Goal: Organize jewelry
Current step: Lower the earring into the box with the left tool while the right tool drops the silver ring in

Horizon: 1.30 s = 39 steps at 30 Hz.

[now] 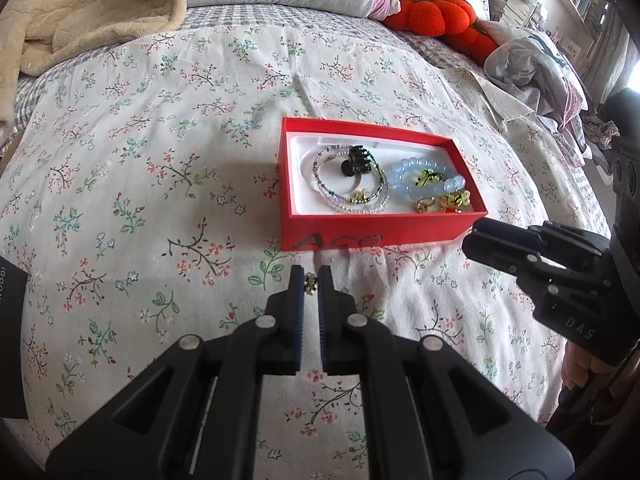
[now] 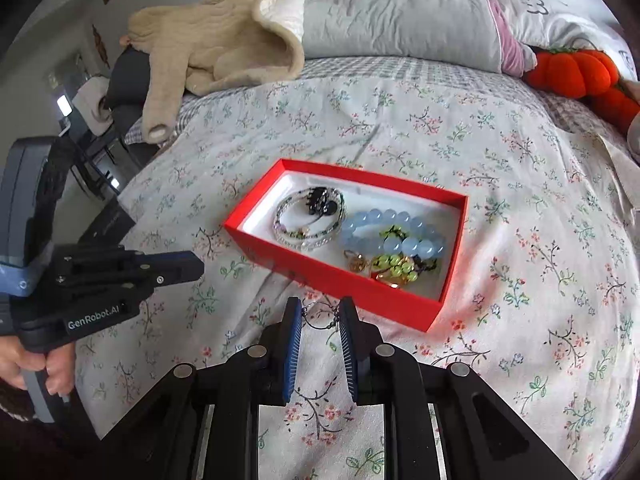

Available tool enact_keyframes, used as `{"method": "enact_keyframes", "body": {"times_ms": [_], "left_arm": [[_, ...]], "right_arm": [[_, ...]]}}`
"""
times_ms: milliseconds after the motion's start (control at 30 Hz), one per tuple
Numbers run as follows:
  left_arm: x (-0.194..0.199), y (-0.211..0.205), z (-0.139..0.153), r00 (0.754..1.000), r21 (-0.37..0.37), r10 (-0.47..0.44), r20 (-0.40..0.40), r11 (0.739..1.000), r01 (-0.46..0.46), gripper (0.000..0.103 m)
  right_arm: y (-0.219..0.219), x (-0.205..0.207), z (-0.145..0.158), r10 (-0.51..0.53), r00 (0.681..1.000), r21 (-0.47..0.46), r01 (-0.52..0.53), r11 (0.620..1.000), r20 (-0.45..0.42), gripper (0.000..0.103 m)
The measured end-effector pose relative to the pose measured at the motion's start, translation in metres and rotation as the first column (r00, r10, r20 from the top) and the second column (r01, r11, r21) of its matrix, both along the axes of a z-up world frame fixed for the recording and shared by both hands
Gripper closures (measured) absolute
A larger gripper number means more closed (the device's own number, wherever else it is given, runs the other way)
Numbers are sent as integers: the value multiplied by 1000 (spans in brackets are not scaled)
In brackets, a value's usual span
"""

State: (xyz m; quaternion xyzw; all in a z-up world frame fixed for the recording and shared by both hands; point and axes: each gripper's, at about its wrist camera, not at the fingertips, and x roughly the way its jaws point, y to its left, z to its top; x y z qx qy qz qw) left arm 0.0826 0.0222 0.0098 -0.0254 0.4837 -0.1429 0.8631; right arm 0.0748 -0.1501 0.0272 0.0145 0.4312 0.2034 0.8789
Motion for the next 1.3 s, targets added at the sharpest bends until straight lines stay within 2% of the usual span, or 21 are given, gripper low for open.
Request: {"method": "enact_keyframes", "body": {"times_ms": [133, 367, 767, 867, 967, 1133, 1200, 1300], "left_arm": [[7, -5, 6, 1000, -17, 15, 25, 1000, -15, 96], [22, -16, 15, 997, -46, 30, 69, 999, -27, 96], [52, -28, -4, 996, -61, 69, 49, 996, -66, 96], [52, -33, -5, 996, -37, 64, 66, 997, -62, 95], [51, -36, -2, 996, -13, 50, 80, 999, -50, 77], [42, -34, 9, 993, 10, 56, 107, 998, -58, 69], [40, -32, 12, 991, 24, 64, 115, 997, -67, 58], [38, -27, 14, 990, 50, 75, 118, 995, -81, 55]], "right_arm": [[-13, 8, 14, -52, 998, 32, 51, 998, 21, 84], [-30, 21, 19, -129, 991, 52, 128, 990, 16, 84], [-46, 37, 14, -217, 976, 67, 218, 974, -13, 84], [-46, 40, 12, -225, 974, 57, 226, 973, -18, 84], [-44, 43, 14, -217, 976, 40, 218, 975, -11, 84], [-44, 49, 15, -223, 975, 57, 223, 973, -18, 84], [-43, 52, 15, -221, 975, 57, 222, 973, -24, 84], [-40, 56, 12, -222, 975, 48, 223, 974, -33, 84]]}}
